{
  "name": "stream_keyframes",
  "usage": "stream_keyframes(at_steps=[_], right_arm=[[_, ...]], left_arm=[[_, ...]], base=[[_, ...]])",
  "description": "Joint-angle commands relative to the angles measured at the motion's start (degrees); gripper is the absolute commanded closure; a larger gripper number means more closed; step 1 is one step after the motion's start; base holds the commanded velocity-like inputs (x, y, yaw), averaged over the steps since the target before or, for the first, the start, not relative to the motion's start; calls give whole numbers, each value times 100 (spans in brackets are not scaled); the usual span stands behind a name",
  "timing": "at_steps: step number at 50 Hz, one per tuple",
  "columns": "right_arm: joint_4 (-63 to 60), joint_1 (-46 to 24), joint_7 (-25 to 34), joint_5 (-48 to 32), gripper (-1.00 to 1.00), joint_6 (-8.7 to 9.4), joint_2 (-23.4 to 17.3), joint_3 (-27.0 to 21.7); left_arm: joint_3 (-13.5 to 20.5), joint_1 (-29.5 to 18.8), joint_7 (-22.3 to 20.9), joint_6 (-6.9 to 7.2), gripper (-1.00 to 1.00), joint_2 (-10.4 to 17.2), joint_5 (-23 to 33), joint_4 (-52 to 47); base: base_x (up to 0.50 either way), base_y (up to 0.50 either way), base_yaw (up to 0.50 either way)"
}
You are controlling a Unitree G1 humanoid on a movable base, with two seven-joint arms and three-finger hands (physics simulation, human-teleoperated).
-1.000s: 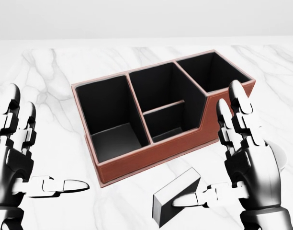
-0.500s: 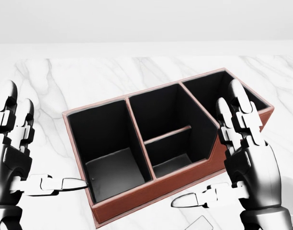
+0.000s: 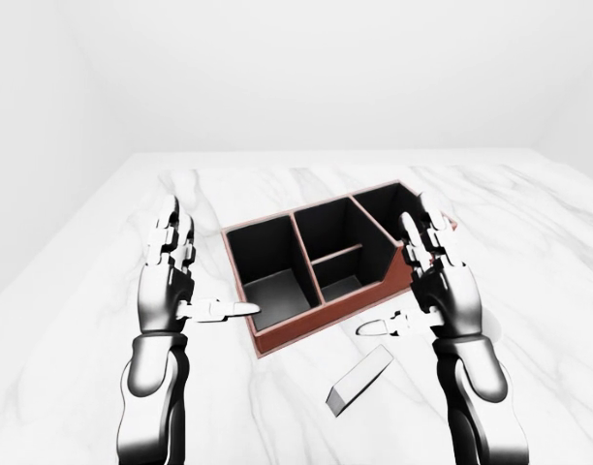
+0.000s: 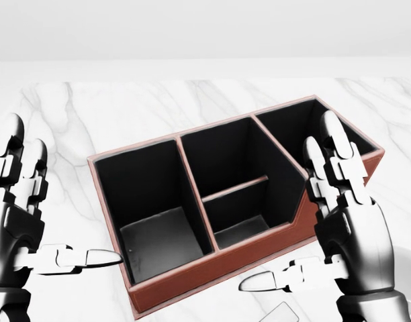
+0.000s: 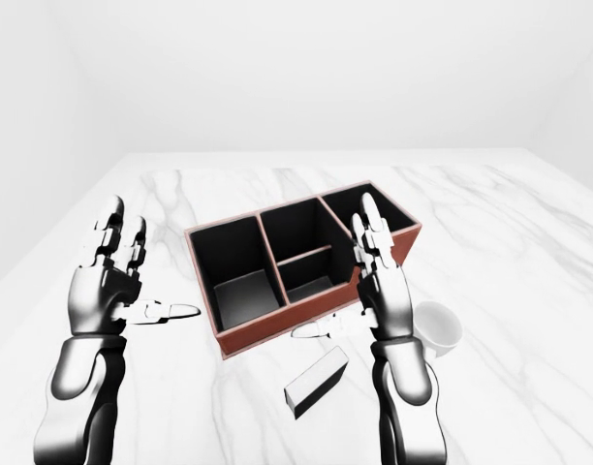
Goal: Pick up the book and place it in the front compartment of the caddy.
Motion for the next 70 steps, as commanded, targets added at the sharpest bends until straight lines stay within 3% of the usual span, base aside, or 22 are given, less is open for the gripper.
stream_keyframes(at_steps=[1,34,70], right_arm=[[-33,-16,-17,-62,-100,0,-6,-16],[-160,-213,450,-763,-100,0,-158,-330],[-794,90,1067,-1555,-100,0,-158,-373]], left_arm=[[0,-9,-3,0,-99,2,2,54],[-7,-11,10,0,-99,5,-2,20],[-21,-9,5,0,-99,5,17,48]], base=[[0,0,0],[0,0,0],[0,0,0]])
